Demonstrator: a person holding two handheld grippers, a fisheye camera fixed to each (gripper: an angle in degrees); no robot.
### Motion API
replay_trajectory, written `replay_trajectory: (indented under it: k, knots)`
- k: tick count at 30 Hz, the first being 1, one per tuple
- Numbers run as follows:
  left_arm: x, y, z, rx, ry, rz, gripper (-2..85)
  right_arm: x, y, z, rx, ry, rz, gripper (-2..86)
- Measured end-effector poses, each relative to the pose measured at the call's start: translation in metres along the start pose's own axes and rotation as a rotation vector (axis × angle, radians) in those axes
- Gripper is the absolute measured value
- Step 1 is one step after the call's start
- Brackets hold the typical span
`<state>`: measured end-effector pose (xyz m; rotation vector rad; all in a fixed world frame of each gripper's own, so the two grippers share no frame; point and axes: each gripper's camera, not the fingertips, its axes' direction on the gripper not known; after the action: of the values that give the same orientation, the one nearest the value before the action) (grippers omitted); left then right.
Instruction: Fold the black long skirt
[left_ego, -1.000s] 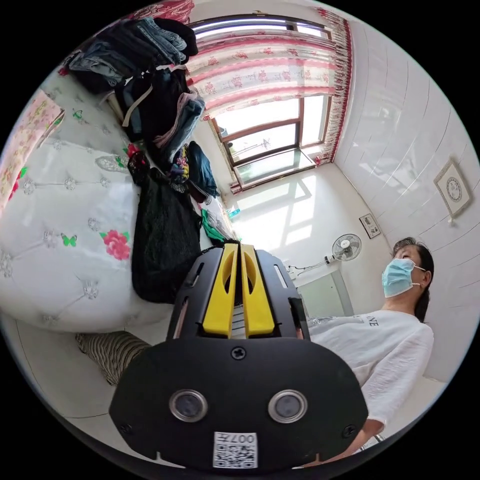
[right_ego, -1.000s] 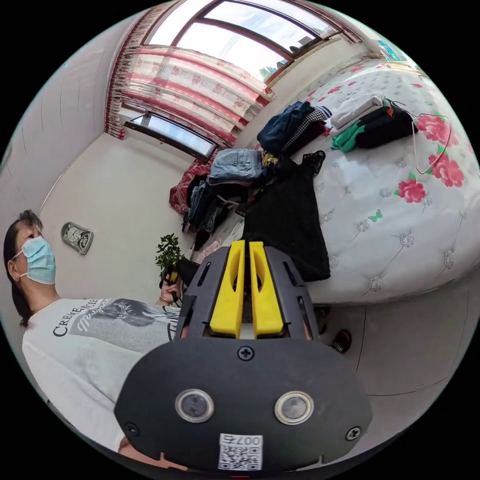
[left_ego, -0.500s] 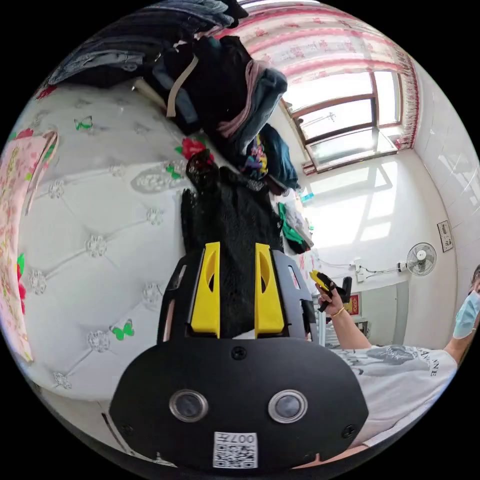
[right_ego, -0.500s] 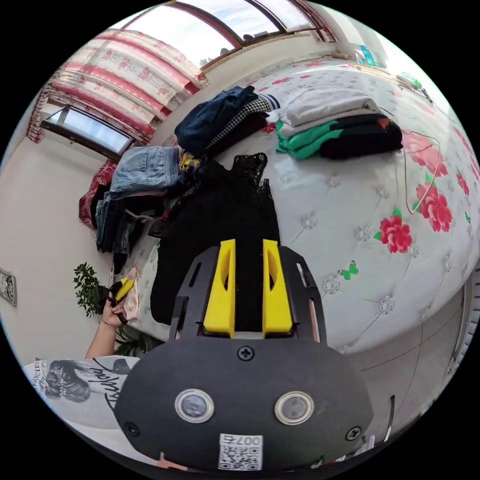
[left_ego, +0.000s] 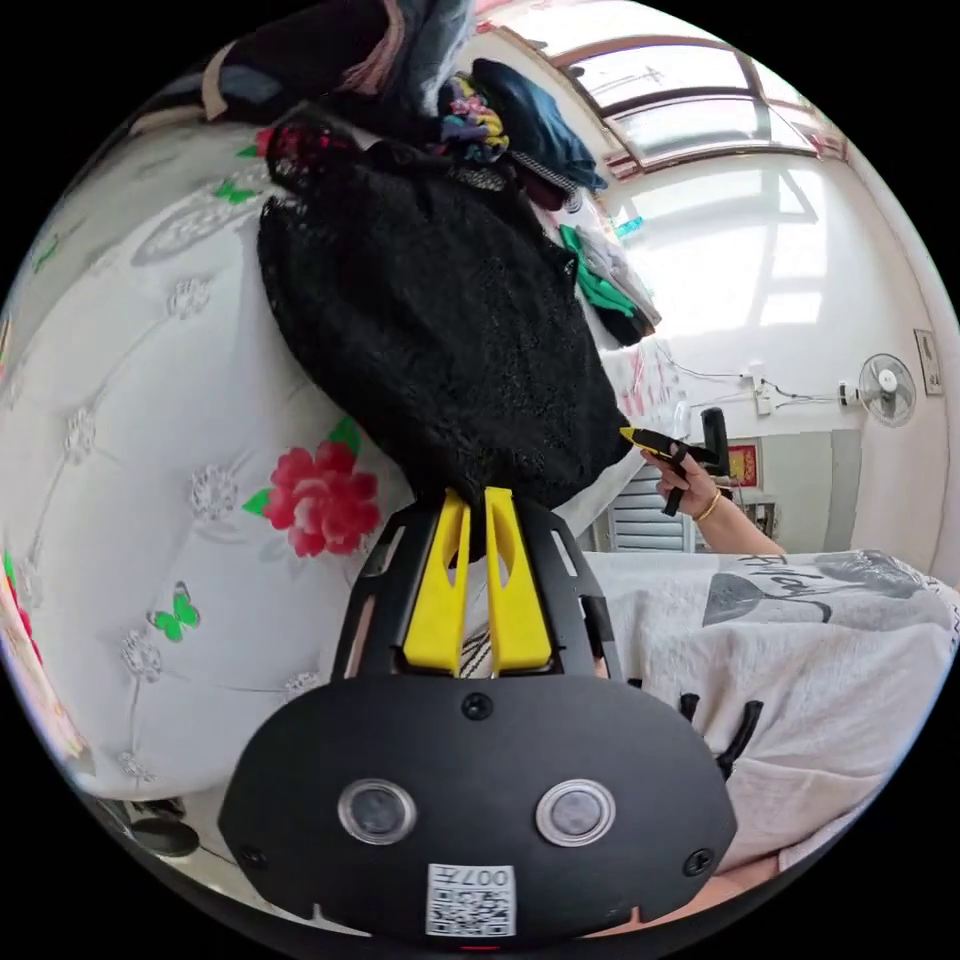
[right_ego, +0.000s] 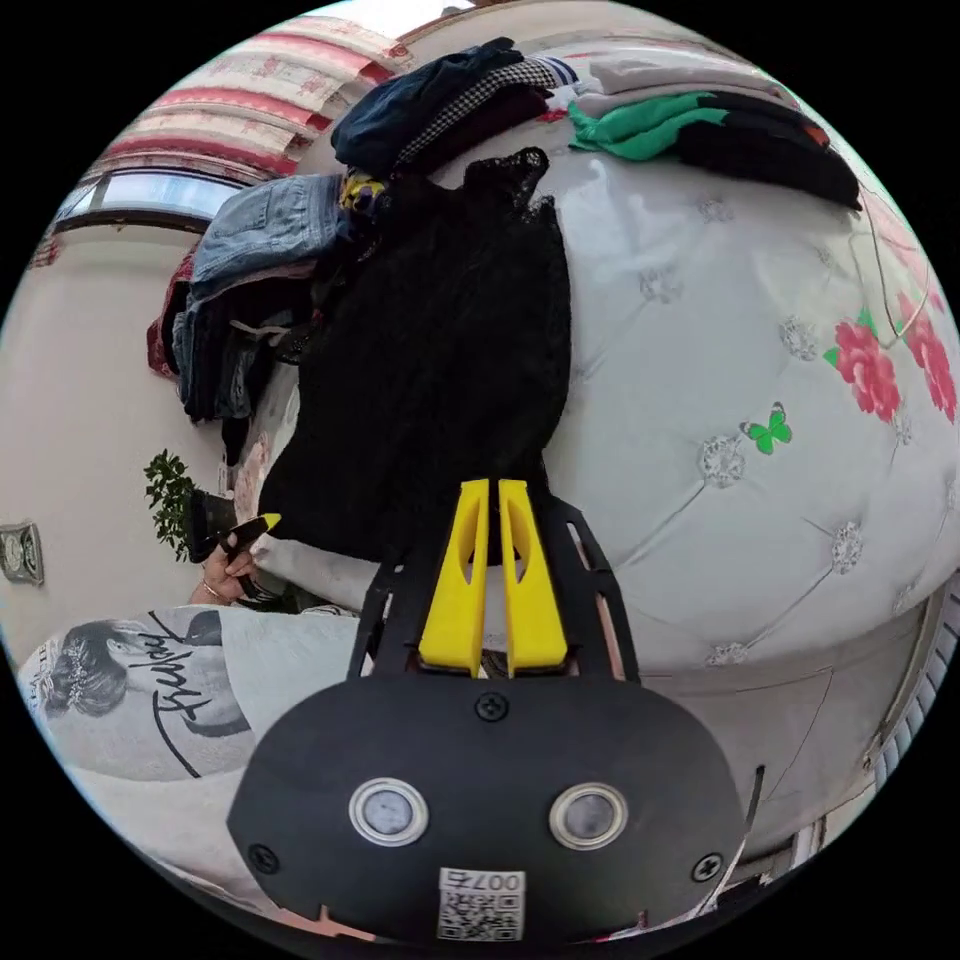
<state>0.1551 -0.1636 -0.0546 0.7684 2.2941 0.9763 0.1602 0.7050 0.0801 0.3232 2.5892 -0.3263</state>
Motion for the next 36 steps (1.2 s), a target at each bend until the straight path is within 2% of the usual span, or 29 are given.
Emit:
replay_trajectory:
  k: [4, 8, 11, 15, 19, 21, 23, 26, 31, 36]
  knots:
    - [0.036, -0.014, -0.084, 0.168, 0.112, 0.121, -0.5, -0.027, 0.008, -0.085, 0.228, -0.225, -0.133, 0.0]
    - [0.086, 0.02, -0.163, 0.3, 0.17, 0.246, -0.7, -0.058, 0.054, -0.17, 0.368, -0.31, -0.317, -0.2]
    - [0.115, 0.061, -0.197, 0.359, 0.207, 0.299, -0.7, -0.067, 0.096, -0.206, 0.383, -0.372, -0.389, -0.2]
    - [0.109, 0.07, -0.201, 0.354, 0.219, 0.259, -0.8, -0.058, 0.106, -0.207, 0.289, -0.44, -0.339, -0.2]
    - [0.07, -0.008, -0.19, 0.321, 0.198, 0.135, -0.8, -0.057, 0.048, -0.184, 0.161, -0.373, -0.281, -0.3]
    - [0.07, -0.053, -0.201, 0.329, 0.191, 0.133, -0.9, -0.065, 0.017, -0.184, 0.167, -0.347, -0.28, -0.3]
    - [0.091, -0.102, -0.235, 0.359, 0.203, 0.171, -0.9, -0.085, -0.015, -0.206, 0.229, -0.333, -0.31, -0.3]
    - [0.147, -0.121, -0.297, 0.462, 0.192, 0.299, -0.9, -0.111, -0.024, -0.26, 0.381, -0.404, -0.389, -0.3]
    - [0.233, -0.071, -0.36, 0.567, 0.143, 0.541, -0.9, -0.139, 0.018, -0.331, 0.547, -0.436, -0.614, -0.3]
    - [0.262, 0.023, -0.353, 0.598, 0.088, 0.674, -0.9, -0.13, 0.089, -0.341, 0.57, -0.432, -0.78, -0.3]
